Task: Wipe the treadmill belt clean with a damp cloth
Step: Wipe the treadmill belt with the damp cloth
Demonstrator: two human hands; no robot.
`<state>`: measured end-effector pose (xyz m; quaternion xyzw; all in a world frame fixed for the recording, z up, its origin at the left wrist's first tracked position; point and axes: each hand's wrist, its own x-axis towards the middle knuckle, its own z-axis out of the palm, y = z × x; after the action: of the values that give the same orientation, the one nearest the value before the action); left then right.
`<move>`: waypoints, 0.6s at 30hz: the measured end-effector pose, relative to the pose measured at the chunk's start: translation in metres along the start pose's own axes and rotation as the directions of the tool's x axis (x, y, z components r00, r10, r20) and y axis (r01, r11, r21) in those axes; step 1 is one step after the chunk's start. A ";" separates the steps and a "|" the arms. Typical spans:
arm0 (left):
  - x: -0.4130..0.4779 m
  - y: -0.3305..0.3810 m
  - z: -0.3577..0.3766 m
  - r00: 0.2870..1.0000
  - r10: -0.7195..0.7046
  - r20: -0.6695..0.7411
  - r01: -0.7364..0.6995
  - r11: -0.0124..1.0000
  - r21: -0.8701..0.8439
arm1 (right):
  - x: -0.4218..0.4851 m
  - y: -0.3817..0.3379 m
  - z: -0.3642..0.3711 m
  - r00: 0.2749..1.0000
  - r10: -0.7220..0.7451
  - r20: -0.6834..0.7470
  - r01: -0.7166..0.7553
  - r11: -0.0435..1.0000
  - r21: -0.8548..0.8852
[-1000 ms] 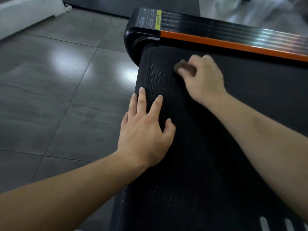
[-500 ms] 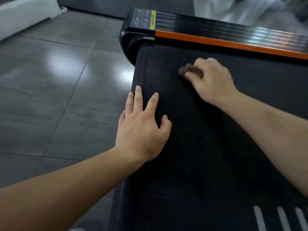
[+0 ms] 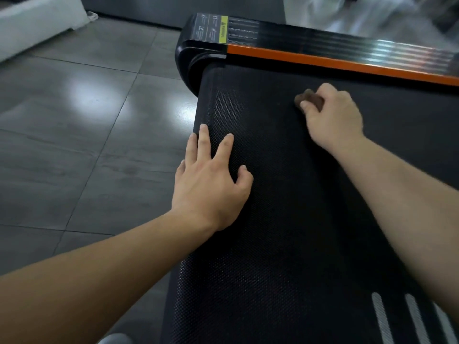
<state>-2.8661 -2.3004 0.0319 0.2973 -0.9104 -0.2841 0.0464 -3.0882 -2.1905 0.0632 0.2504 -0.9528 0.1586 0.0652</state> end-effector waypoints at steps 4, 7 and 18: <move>0.000 0.002 0.000 1.000 -0.002 -0.014 0.002 1.000 0.017 | -0.055 -0.030 0.011 0.967 -0.253 0.012 0.251 0.964 0.091; -0.001 0.002 0.000 1.000 -0.003 -0.015 0.003 1.000 0.030 | -0.069 -0.021 0.002 0.917 -0.392 0.068 0.383 0.917 0.114; -0.001 0.005 0.001 1.000 -0.007 -0.027 0.009 0.998 0.062 | -0.101 -0.015 -0.001 0.914 -0.406 0.027 0.398 0.906 0.142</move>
<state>-2.8680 -2.2964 0.0340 0.3060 -0.9169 -0.2517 0.0481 -2.9930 -2.1567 0.0474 0.4495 -0.8694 0.1983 0.0530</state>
